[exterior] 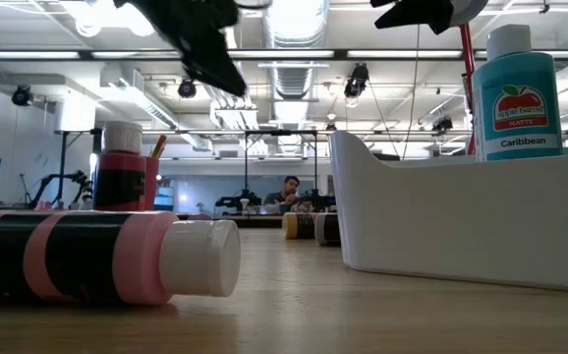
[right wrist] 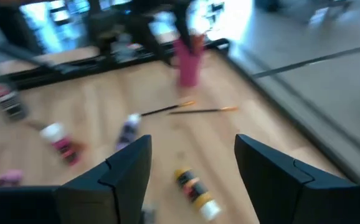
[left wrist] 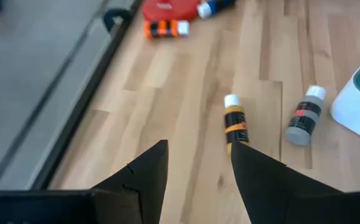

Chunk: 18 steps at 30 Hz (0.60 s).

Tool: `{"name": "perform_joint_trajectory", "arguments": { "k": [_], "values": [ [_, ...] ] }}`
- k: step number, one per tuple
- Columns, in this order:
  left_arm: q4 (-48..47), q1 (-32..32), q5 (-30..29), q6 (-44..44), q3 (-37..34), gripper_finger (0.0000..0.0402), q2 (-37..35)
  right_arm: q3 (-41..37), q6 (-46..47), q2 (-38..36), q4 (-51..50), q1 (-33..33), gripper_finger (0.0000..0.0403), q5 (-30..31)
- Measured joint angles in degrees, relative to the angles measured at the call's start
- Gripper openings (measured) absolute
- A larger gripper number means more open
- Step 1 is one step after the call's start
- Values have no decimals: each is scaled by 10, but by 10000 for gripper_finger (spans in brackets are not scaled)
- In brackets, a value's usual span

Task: Pick & Place Paint Supplies
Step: Put the orange paint bottle into the white bin

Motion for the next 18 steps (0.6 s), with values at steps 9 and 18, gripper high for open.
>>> {"name": "perform_joint_trajectory", "arguments": {
  "k": [9, 18],
  "values": [
    [-79, -18, 28, -12, 133, 181, 137, 12, 22, -18, -82, 20, 246, -95],
    [-128, -66, -44, -21, 172, 181, 139, 69, 11, 16, -95, 57, 221, -67]
  ]
}}
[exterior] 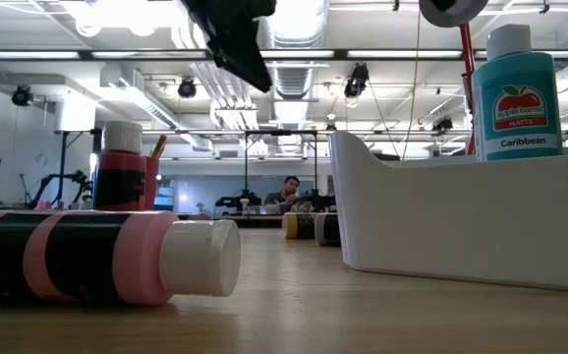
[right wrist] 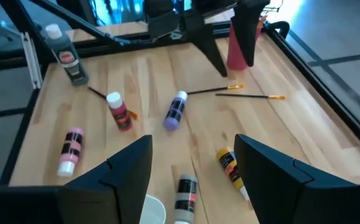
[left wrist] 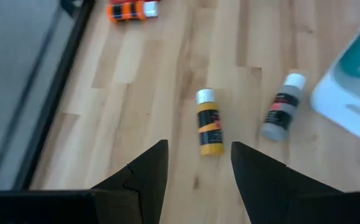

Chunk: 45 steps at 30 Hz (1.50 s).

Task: Pick & Place Paint Supplies
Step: Put the orange paint bottle into the white bin

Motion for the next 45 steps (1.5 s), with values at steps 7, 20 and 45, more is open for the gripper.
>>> {"name": "perform_joint_trajectory", "arguments": {
  "k": [7, 20, 45],
  "values": [
    [0, -11, -11, -34, -57, 181, -12, 73, -22, 69, -23, -1, 230, 14],
    [71, -12, -12, 1, -128, 181, -14, 147, 41, 143, -272, -6, 246, 38],
    [19, 70, 131, 107, -46, 181, 31, 63, -47, 185, -123, -136, 242, 1]
  ]
}}
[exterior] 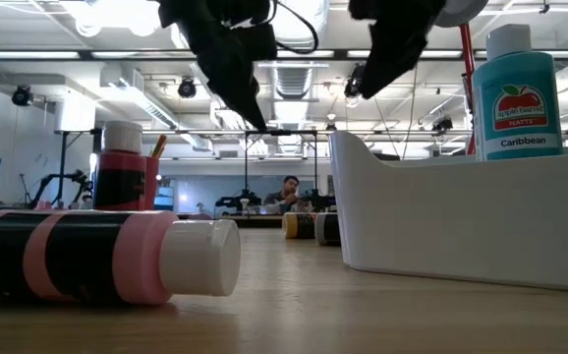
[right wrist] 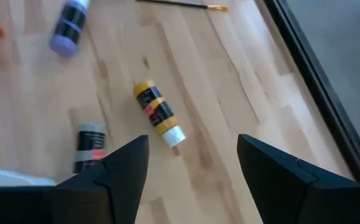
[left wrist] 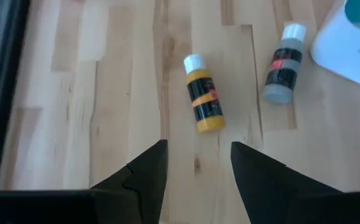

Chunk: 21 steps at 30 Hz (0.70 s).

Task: Pick & Place Paint Supplies
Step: Put the orange paint bottle into the white bin

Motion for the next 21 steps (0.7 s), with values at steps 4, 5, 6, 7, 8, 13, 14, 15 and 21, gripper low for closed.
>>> {"name": "perform_joint_trajectory", "arguments": {
  "k": [4, 5, 6, 7, 8, 13, 14, 15, 21],
  "values": [
    [10, 1, 17, 2, 2, 181, 0, 34, -62, 37, -9, -43, 236, -50],
    [14, 1, 18, 1, 3, 181, -1, 42, -76, 47, -13, -51, 233, -58],
    [19, 0, 18, 1, 4, 181, -1, 49, -90, 58, -14, -60, 231, -65],
    [24, 1, 18, -3, 5, 181, -1, 56, -102, 69, -16, -67, 228, -70],
    [25, 1, 17, -12, 6, 181, -1, 64, -114, 80, -22, -73, 226, -75],
    [6, 1, 15, -50, 2, 181, -11, 84, -167, 115, -44, -90, 222, -102],
    [6, 1, 15, -51, -2, 181, -17, 84, -167, 120, -46, -90, 222, -106],
    [8, 1, 15, -54, -7, 181, -23, 82, -165, 125, -47, -90, 224, -110],
    [1, 0, 15, -34, -24, 181, -31, 76, -154, 153, -41, -89, 240, -117]
  ]
}}
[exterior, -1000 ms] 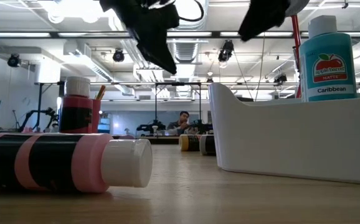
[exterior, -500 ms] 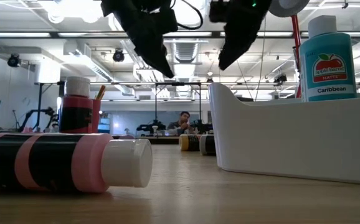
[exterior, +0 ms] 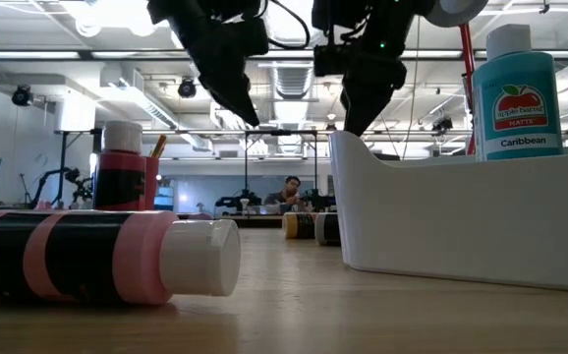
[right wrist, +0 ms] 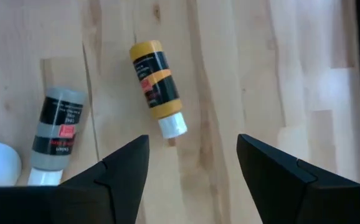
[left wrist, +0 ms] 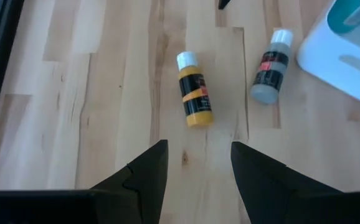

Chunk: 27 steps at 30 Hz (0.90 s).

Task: Pick & Place Paint Supplies
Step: Put the orange paint bottle into the white bin

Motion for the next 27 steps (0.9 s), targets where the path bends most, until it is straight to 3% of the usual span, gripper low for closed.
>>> {"name": "perform_joint_trajectory", "arguments": {
  "k": [8, 15, 19, 23, 27],
  "values": [
    [0, 2, -3, -2, -41, 181, -24, -1, -16, 42, 54, 0, 259, -43],
    [66, 4, -26, -43, -89, 181, -87, -1, -47, 76, 63, 0, 257, -46],
    [66, 4, -79, -67, -103, 181, -122, -2, -59, 90, 67, 0, 244, -46],
    [50, 8, -167, -72, -109, 181, -158, -2, -43, 96, 70, -1, 235, -45],
    [21, 20, -183, -73, -96, 181, -185, 4, 19, 92, 80, -1, 235, -56]
  ]
}}
